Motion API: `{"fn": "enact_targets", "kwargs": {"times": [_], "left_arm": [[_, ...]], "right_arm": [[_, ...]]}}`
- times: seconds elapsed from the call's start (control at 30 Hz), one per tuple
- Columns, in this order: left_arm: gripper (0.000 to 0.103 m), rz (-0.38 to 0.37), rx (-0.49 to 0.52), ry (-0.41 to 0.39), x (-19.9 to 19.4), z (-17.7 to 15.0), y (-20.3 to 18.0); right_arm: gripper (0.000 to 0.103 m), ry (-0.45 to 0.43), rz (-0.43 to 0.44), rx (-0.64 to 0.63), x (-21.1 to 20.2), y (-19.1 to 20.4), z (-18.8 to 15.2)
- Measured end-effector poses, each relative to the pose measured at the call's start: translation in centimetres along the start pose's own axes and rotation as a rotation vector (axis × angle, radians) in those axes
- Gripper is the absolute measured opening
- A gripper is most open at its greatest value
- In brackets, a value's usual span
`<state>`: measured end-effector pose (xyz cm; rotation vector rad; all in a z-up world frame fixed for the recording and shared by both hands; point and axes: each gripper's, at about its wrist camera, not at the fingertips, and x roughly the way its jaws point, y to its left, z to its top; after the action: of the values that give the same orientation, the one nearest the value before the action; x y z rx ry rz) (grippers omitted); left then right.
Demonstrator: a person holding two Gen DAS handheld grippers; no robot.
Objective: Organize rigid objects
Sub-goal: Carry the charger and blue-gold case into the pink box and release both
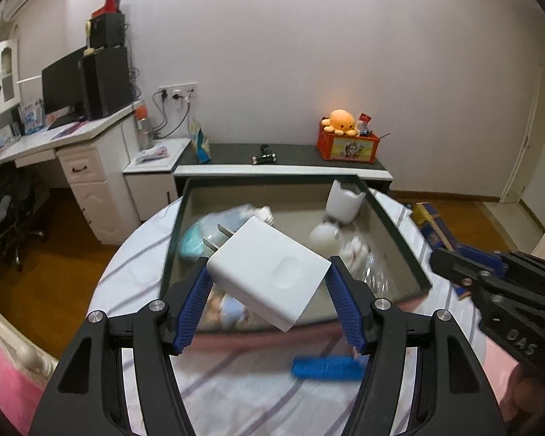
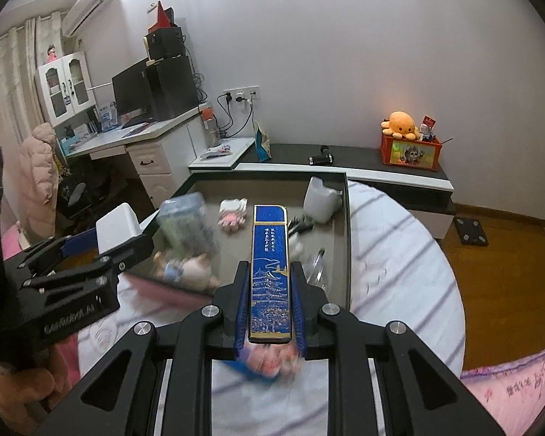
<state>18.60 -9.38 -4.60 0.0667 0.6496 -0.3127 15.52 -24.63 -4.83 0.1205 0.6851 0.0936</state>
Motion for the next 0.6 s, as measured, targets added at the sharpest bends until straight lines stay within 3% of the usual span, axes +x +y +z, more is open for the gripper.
{"fn": "enact_targets", "kwargs": {"times": [0.33, 0.6], "left_arm": [[0.065, -0.014, 0.008, 0.066, 8.1, 3.3, -1.8], [0.068, 0.018, 0.036, 0.061, 9.7, 4.1, -2.0]], "right_arm": [[0.021, 0.086, -0.019, 0.016, 8.0, -2.7, 2.8], [0.021, 0.138, -0.024, 0.008, 11.2, -3.2, 2.6]]}}
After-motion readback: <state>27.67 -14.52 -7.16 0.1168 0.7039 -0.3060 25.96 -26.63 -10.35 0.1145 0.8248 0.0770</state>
